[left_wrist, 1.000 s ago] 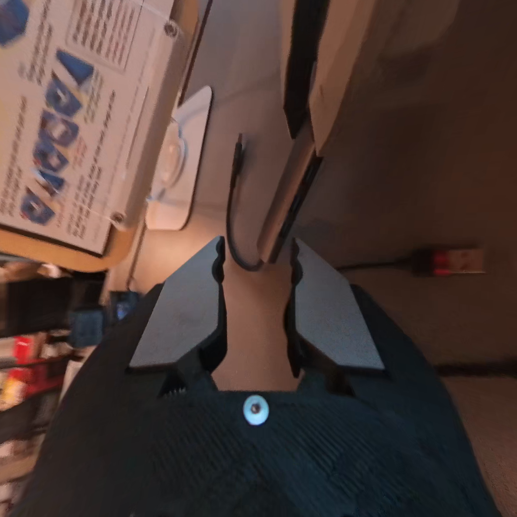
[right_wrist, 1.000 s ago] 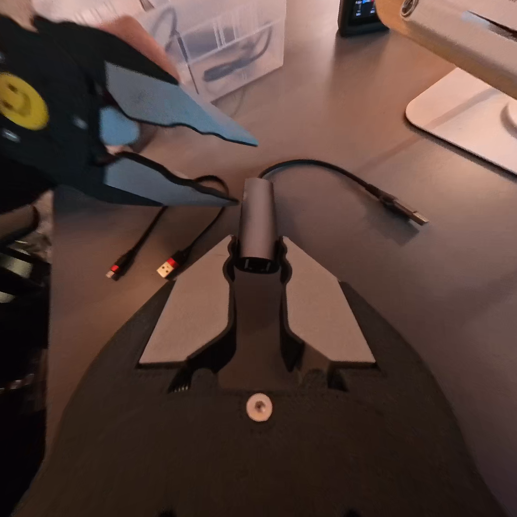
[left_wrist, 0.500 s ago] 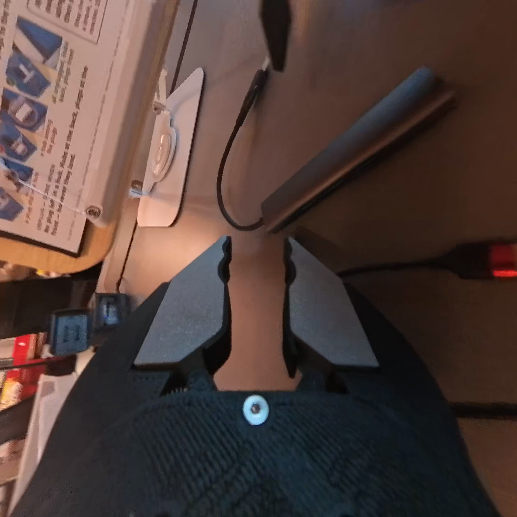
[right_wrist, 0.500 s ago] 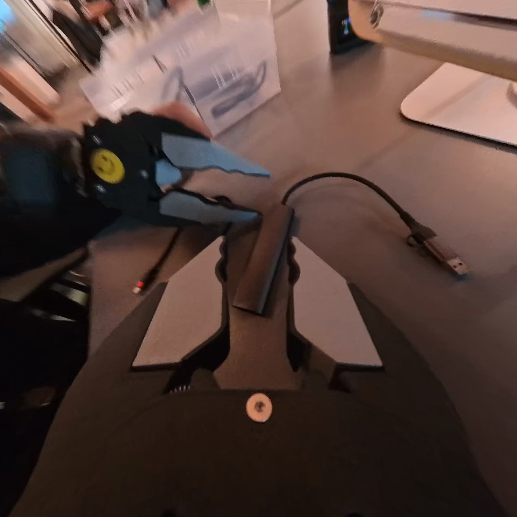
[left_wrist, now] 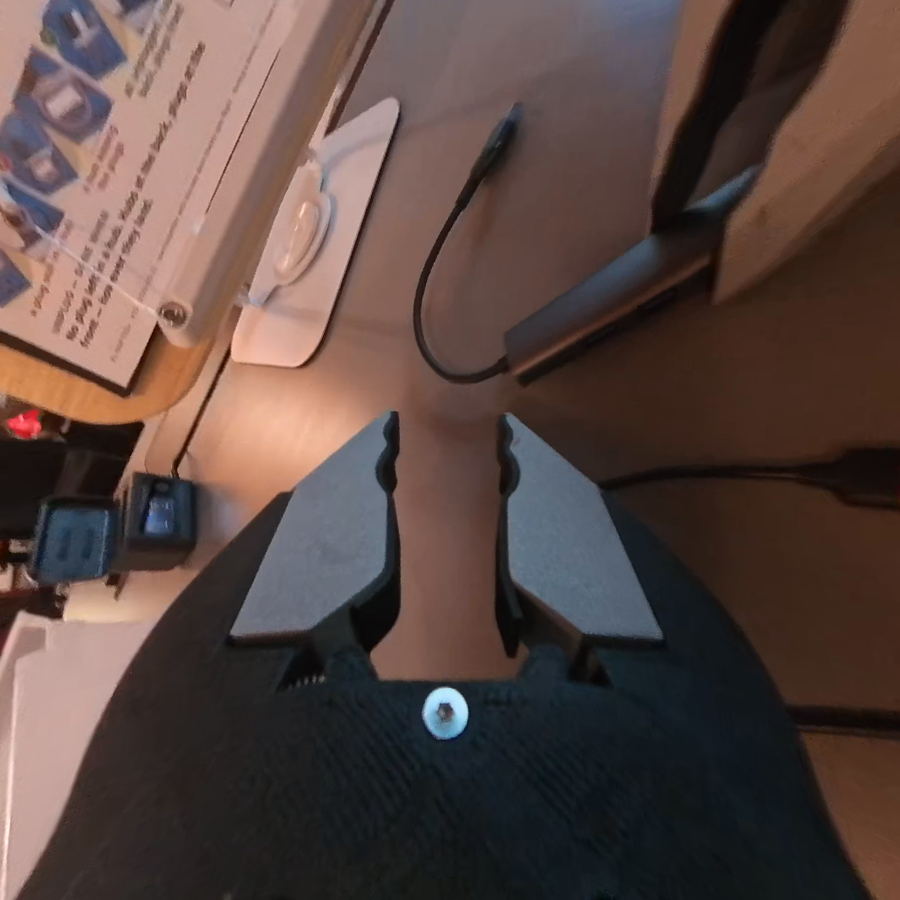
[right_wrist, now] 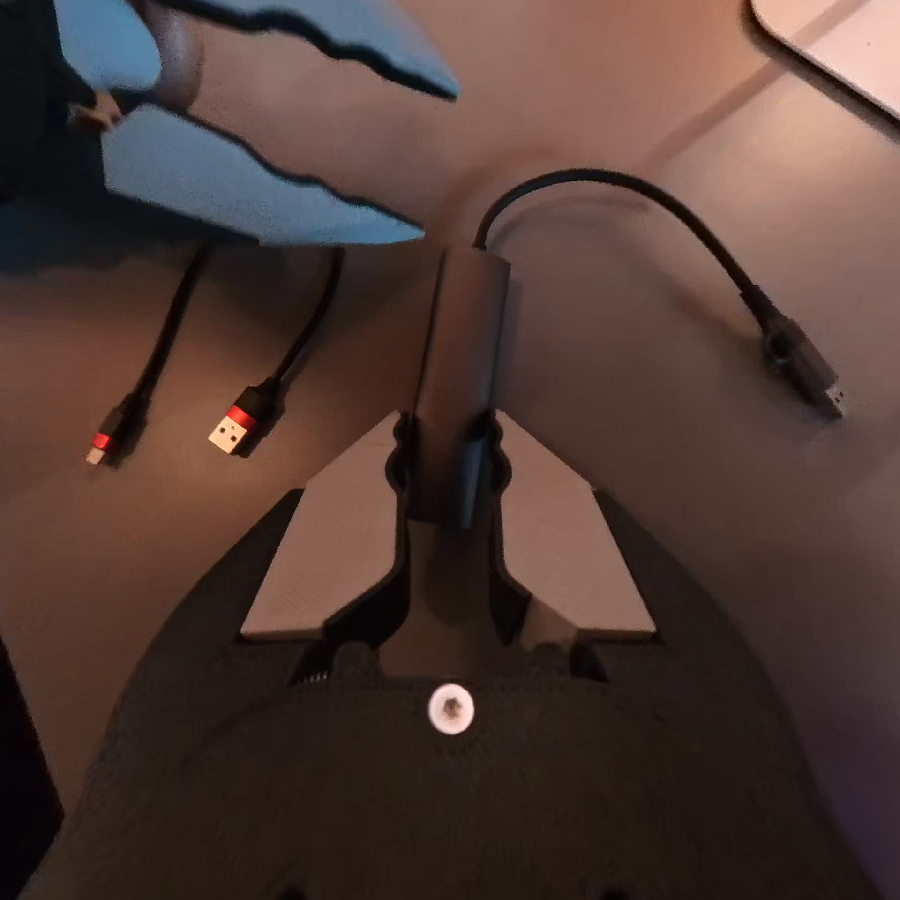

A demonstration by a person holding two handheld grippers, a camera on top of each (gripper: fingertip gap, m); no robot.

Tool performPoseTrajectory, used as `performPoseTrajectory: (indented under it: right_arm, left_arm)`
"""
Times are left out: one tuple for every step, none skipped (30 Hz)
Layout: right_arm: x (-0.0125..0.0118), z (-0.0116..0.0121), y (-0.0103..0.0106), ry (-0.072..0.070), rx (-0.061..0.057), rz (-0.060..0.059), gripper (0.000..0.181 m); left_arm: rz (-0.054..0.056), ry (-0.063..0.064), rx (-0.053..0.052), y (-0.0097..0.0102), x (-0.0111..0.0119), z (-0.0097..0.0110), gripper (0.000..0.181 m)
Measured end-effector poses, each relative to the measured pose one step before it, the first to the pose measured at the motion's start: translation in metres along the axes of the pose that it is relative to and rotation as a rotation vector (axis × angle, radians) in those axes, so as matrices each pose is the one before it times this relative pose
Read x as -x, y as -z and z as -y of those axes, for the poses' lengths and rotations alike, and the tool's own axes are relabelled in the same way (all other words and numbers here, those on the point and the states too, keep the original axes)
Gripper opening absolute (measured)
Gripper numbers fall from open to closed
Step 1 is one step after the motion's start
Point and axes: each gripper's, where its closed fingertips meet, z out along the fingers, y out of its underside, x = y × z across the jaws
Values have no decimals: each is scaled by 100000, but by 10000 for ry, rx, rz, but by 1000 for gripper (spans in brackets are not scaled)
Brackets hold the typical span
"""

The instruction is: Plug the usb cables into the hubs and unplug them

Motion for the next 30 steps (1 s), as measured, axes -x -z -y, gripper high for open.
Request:
performPoseTrajectory:
  right_arm:
    - [82, 277, 248, -164, -208, 178, 30]
    - [233, 457, 351, -168, -316, 283, 29]
    - [337, 562, 429, -173, -381, 351, 29]
    - [402, 520, 413, -175, -354, 401, 28]
    - [433, 364, 306, -176, -271, 437, 28]
    - [367, 195, 187, -196, -173, 403, 29]
    - [227, 97, 105, -197, -106, 291, 28]
    - [147, 80, 63, -139, -85, 191, 28]
    - [202, 87, 38, -56, -69, 179, 28]
    - [403, 51, 11, 10, -36, 268, 27]
    - [580, 34, -46, 35, -14, 366, 27]
    - [534, 48, -57, 66, -22, 318, 27]
    - [205, -24, 14, 122, 25, 110, 27]
    - [24, 55, 95, 124, -26, 8, 28]
    - [-235, 201, 150, 84, -100, -151, 27]
    - [-585, 272, 190, 149, -150, -413, 27]
    - [-495, 232, 160, 231, -101, -429, 27]
    - [-250, 260, 159, 327, -86, -342, 28]
    - [-229, 381, 232, 365, -168, -369, 29]
    - [-379, 406, 318, 340, -192, -435, 30]
    - [-423, 265, 315, 313, -113, -410, 31]
    - [-388, 63, 209, 232, -19, -308, 31]
    - [-258, 52, 107, 110, -33, -178, 32]
    - [-156, -3, 12, 3, 8, -110, 32]
    - [-222, -70, -87, -26, 52, -163, 33]
    - [-347, -221, -196, -35, 141, -291, 33]
    - [-744, -517, -244, 14, 318, -600, 16]
    - [-1081, -896, -289, 301, 553, -898, 0]
    - [-886, -866, -316, 547, 579, -874, 0]
    - [-282, -333, -233, 550, 261, -543, 5]
  left_arm:
    - [-104, -291, -214, 83, -455, 395, 39]
    - [-186, -268, -227, 52, -610, 435, 40]
    - [-201, -250, -215, 18, -658, 411, 42]
    - [-96, -257, -142, -7, -486, 307, 43]
    - [30, -240, -84, -5, -241, 236, 43]
    - [19, -196, -141, 36, -202, 304, 43]
    - [-75, -145, -251, 104, -299, 443, 43]
    - [-124, -119, -259, 130, -357, 436, 42]
    - [6, -103, -154, 98, -108, 286, 41]
    - [136, -89, -57, 16, 136, 155, 39]
    - [156, -117, -17, -3, 181, 58, 33]
    - [-10, -239, -38, 63, -56, 69, 27]
    - [-49, -305, -83, 144, -149, 140, 22]
    - [-25, -312, 32, 91, -69, 25, 19]
    - [-44, -59, 137, -8, -24, -17, 19]
    - [-90, 165, 289, -110, 12, -239, 17]
    - [-79, 164, 255, -124, 34, -211, 16]
    - [91, -28, 41, 2, 165, 42, 16]
    - [263, -183, -38, 146, 313, 145, 15]
    - [221, -236, -110, 271, 209, 268, 14]
    - [133, -134, -204, 301, 73, 435, 14]
    - [123, -6, -163, 248, 147, 388, 14]
    - [80, -17, -82, 141, 148, 267, 14]
    - [59, -30, -1, 12, 85, 84, 14]
    - [91, -144, 11, 10, 84, 15, 14]
    - [109, -250, -54, 80, 66, 72, 14]
    - [47, -254, -204, 186, -74, 288, 14]
    - [-2, -85, -417, 317, -129, 735, 14]
    - [17, 40, -280, 316, 8, 742, 14]
    - [45, 71, -90, 73, 108, 409, 14]
